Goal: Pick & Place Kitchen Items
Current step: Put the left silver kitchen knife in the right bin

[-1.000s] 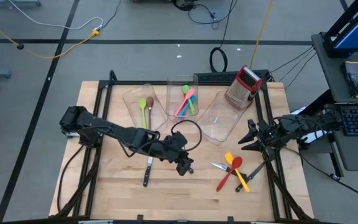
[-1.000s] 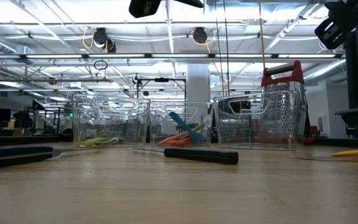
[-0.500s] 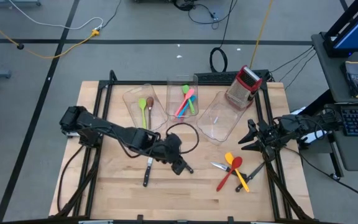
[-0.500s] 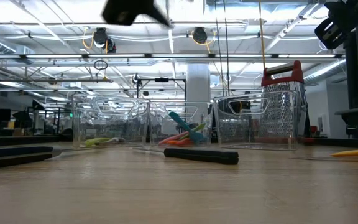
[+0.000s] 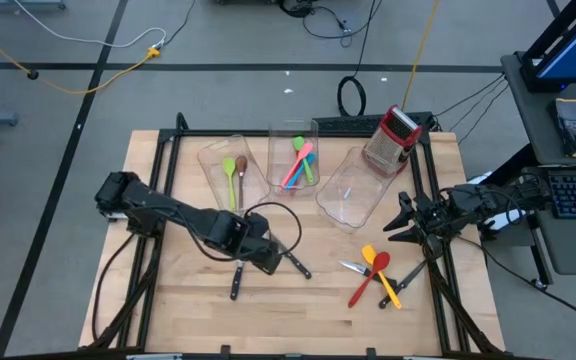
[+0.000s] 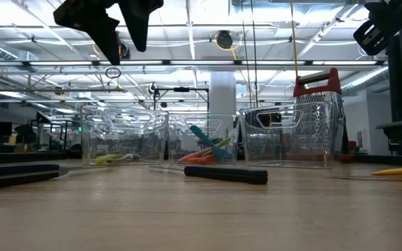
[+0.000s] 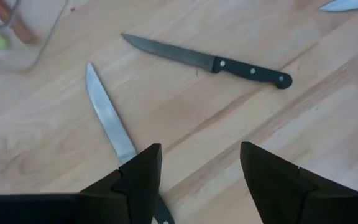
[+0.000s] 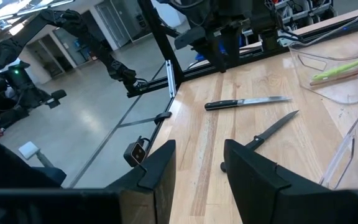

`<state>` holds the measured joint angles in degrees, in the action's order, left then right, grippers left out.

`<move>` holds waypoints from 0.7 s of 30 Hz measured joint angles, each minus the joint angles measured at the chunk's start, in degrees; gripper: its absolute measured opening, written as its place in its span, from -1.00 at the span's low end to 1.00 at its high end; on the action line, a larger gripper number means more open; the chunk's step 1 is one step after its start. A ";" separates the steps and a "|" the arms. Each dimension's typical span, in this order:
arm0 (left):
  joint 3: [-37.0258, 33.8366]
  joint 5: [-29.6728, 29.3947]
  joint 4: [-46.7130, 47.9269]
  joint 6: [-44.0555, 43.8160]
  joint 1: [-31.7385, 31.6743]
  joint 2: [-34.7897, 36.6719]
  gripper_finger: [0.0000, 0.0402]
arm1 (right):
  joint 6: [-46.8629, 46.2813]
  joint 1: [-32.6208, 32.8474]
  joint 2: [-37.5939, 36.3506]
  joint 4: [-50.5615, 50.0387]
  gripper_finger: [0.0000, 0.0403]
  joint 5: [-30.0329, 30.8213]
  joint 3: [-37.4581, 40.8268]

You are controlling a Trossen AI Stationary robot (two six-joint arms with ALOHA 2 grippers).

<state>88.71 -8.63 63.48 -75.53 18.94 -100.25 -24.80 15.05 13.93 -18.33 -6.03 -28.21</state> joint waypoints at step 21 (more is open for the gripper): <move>0.00 -1.98 1.38 -3.12 3.88 -0.02 0.67 | -0.04 -0.02 0.00 0.00 -0.37 0.23 0.00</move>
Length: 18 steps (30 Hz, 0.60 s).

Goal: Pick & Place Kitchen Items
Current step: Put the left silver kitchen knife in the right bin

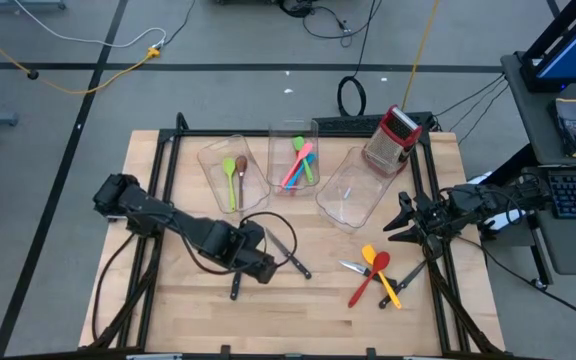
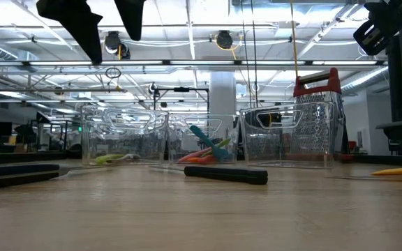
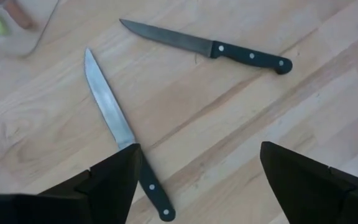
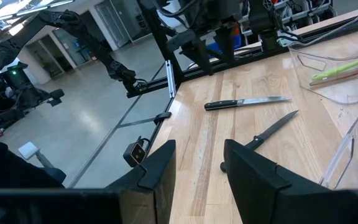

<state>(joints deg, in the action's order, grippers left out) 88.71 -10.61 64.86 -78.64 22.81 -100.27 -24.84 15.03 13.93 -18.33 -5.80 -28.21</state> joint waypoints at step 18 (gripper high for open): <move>-0.09 -1.92 2.61 -2.84 1.32 -0.02 0.65 | -0.02 0.00 0.03 0.02 -0.37 0.02 0.00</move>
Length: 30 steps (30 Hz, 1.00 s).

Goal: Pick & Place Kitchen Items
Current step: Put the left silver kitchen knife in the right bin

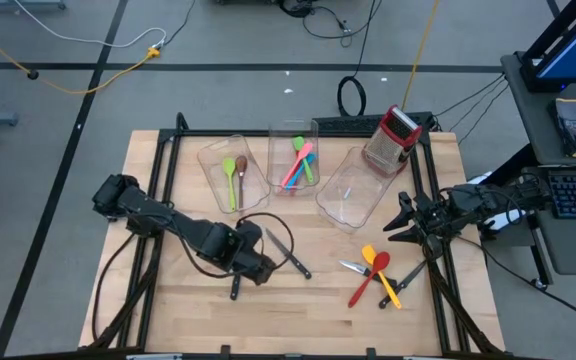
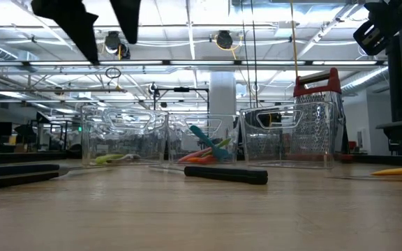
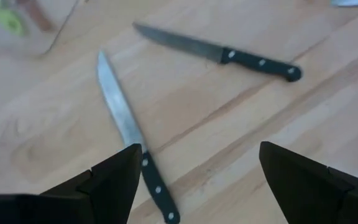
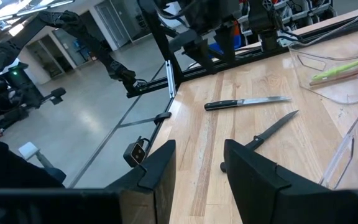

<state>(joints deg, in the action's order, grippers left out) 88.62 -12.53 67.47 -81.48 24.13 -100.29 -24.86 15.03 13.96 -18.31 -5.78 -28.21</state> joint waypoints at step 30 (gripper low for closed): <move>-27.54 15.02 -22.80 -5.28 2.93 0.00 0.58 | -1.50 0.01 2.84 0.02 -0.37 0.47 0.00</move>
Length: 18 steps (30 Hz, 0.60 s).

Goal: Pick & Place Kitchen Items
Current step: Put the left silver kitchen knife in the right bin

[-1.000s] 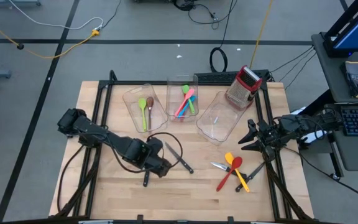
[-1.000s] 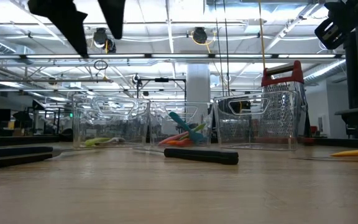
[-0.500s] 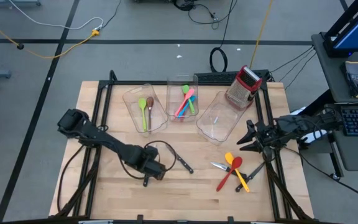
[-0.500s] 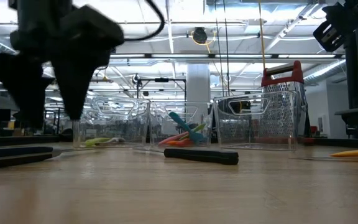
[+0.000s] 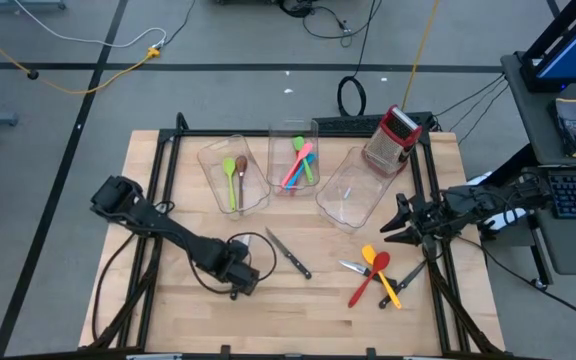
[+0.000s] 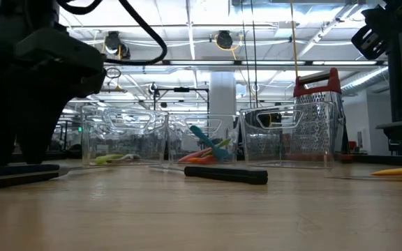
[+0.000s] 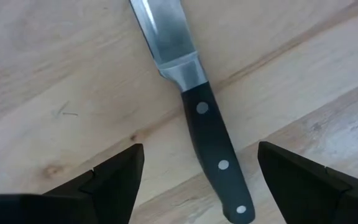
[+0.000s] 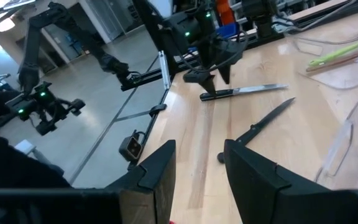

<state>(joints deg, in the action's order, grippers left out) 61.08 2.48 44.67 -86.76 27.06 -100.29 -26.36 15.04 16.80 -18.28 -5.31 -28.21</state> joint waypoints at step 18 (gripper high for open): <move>0.02 -5.21 -1.48 -6.60 0.71 -1.06 0.54 | 0.01 -0.01 0.00 0.02 -0.37 4.01 0.00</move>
<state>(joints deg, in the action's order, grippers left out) 61.10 -2.73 43.20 -93.36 27.77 -101.35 -26.35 15.03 16.80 -18.26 -1.30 -28.21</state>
